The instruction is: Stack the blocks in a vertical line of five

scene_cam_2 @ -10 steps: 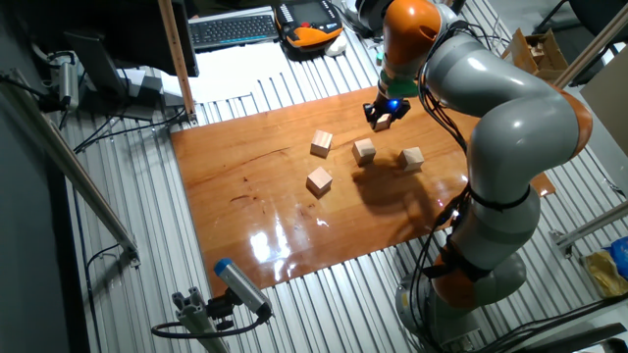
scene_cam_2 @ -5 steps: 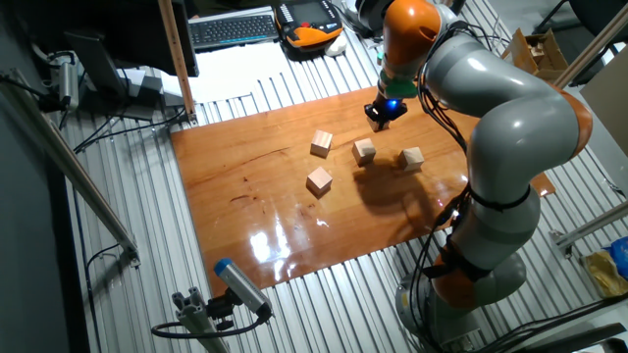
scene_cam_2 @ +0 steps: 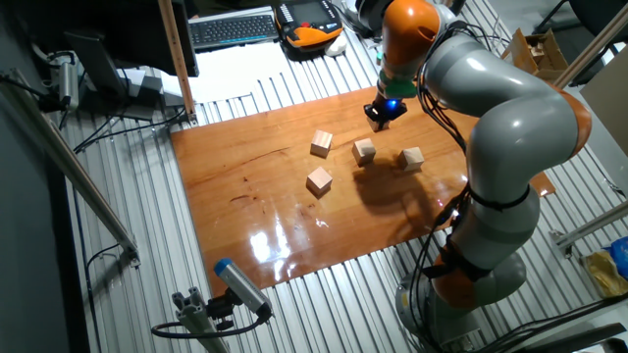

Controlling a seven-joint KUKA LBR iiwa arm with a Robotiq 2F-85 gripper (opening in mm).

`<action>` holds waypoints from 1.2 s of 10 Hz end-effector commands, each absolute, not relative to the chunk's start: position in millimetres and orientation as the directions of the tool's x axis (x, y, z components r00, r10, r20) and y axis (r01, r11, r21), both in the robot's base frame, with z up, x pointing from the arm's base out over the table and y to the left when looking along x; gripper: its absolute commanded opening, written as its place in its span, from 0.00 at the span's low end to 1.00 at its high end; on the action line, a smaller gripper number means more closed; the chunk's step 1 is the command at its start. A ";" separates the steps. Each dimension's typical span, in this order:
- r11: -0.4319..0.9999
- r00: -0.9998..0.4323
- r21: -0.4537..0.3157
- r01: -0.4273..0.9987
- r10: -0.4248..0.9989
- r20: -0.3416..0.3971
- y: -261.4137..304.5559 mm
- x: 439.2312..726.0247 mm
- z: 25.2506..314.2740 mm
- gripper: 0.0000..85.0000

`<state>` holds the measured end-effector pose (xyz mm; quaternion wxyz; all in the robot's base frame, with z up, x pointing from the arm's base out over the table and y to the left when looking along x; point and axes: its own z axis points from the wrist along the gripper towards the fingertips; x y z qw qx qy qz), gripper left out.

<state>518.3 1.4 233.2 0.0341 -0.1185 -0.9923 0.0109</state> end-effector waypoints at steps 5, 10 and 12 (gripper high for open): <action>0.949 -0.944 -0.004 0.314 0.313 0.100 1.5 523.7 228.3 0.00; 0.962 -0.959 0.019 0.272 0.270 0.086 0.0 522.0 229.5 0.00; 0.981 -0.980 0.008 0.193 0.193 0.048 -2.9 518.6 231.1 0.00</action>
